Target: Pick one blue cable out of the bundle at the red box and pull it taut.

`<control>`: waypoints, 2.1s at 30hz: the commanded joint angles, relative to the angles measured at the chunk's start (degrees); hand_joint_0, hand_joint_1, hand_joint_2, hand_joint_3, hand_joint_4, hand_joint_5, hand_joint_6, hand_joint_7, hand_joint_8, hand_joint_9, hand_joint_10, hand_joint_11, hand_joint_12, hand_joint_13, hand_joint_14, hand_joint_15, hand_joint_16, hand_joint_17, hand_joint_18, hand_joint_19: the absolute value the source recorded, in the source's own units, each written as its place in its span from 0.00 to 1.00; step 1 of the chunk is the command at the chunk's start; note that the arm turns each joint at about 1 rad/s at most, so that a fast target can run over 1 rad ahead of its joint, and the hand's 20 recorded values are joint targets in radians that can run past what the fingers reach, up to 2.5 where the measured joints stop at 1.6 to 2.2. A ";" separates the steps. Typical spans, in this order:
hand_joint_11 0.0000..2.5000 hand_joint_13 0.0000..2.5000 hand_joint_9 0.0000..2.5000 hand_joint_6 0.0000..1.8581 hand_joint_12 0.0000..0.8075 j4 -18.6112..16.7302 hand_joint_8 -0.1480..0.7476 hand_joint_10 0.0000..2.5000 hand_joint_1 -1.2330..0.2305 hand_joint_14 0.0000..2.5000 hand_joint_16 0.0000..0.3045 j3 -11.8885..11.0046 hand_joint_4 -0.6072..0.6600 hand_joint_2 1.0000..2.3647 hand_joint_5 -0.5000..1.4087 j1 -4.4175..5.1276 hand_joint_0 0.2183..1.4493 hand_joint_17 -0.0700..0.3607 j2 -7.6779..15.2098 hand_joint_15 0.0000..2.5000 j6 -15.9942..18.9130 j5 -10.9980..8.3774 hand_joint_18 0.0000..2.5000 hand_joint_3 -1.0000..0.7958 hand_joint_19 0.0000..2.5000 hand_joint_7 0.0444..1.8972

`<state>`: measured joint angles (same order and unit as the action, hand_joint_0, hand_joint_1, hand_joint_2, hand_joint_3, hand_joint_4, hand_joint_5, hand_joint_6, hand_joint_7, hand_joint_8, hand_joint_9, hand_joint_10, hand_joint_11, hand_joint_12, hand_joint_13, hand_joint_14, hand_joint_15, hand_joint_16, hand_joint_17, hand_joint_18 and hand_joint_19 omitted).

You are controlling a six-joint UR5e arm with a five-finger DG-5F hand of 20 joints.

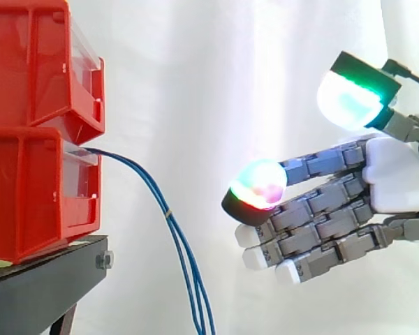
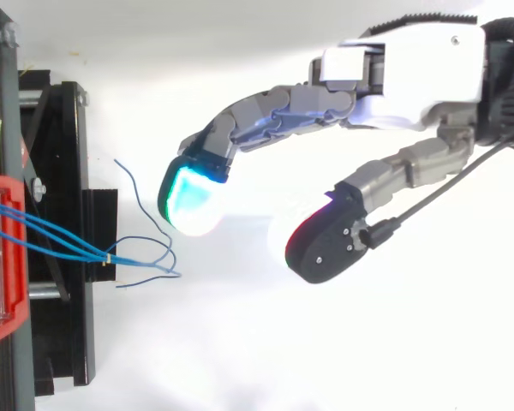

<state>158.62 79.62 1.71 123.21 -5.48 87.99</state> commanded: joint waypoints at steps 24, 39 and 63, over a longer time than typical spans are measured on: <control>0.04 0.11 0.11 0.27 0.52 -13.95 0.51 0.00 0.44 0.00 0.20 -5.09 0.69 0.00 0.14 0.66 0.23 0.48 13.73 0.08 7.06 -7.66 0.12 0.28 0.08 0.39; 0.03 0.11 0.12 0.27 0.52 -14.39 0.51 0.00 0.43 0.00 0.20 -7.73 0.73 0.00 0.16 3.83 0.23 0.48 14.61 0.07 1.79 -7.40 0.12 0.28 0.08 0.44; 0.04 0.11 0.13 0.27 0.50 -13.07 0.51 0.00 0.43 0.00 0.19 -8.78 0.74 0.00 0.17 6.03 0.25 0.47 14.61 0.07 1.70 -7.57 0.12 0.28 0.08 0.49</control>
<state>145.49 70.79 7.95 137.80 -3.65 80.58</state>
